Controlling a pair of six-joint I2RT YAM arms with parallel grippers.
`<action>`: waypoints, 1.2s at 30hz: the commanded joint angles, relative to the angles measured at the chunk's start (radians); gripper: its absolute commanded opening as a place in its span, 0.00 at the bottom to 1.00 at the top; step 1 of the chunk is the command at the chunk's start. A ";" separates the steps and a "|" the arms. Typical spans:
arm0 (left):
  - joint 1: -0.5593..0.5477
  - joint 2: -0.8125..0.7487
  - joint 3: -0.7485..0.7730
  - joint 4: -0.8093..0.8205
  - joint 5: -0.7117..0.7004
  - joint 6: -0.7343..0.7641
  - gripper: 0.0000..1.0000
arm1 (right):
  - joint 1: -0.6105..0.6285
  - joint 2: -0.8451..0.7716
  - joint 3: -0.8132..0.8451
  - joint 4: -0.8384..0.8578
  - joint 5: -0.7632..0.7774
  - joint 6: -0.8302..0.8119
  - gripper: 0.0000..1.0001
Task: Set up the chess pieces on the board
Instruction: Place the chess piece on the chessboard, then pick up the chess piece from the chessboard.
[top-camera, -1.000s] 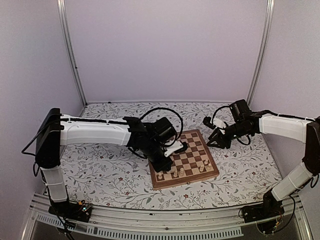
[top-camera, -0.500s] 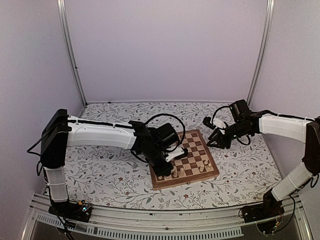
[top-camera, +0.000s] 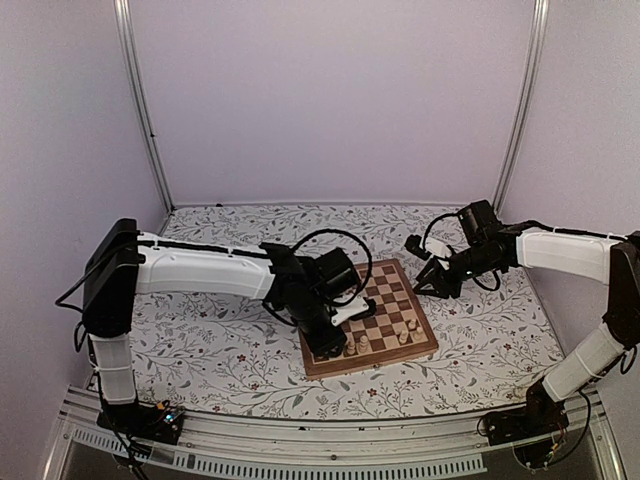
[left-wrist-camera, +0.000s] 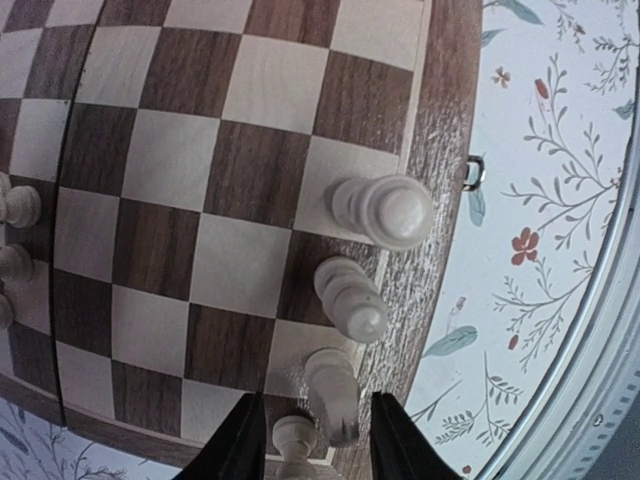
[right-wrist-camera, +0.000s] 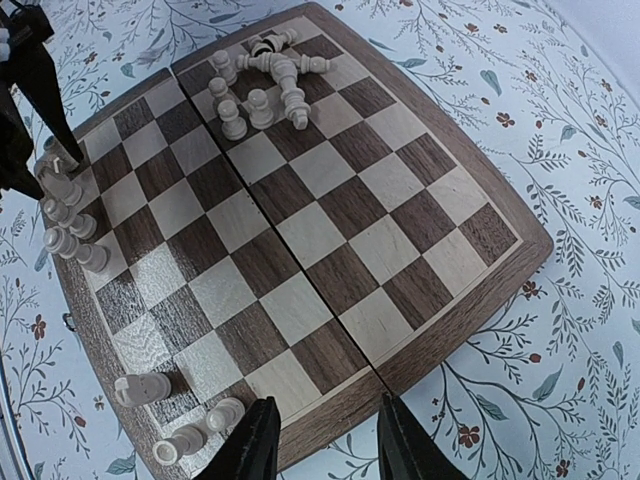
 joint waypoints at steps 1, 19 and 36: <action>-0.012 -0.065 0.060 -0.020 -0.047 0.036 0.41 | -0.004 0.013 -0.006 -0.014 -0.009 -0.009 0.36; 0.183 0.063 0.195 0.056 -0.172 -0.081 0.44 | -0.004 0.014 -0.006 -0.015 0.003 -0.012 0.36; 0.206 0.167 0.223 0.066 -0.111 -0.040 0.30 | -0.004 0.033 -0.008 -0.016 0.012 -0.015 0.36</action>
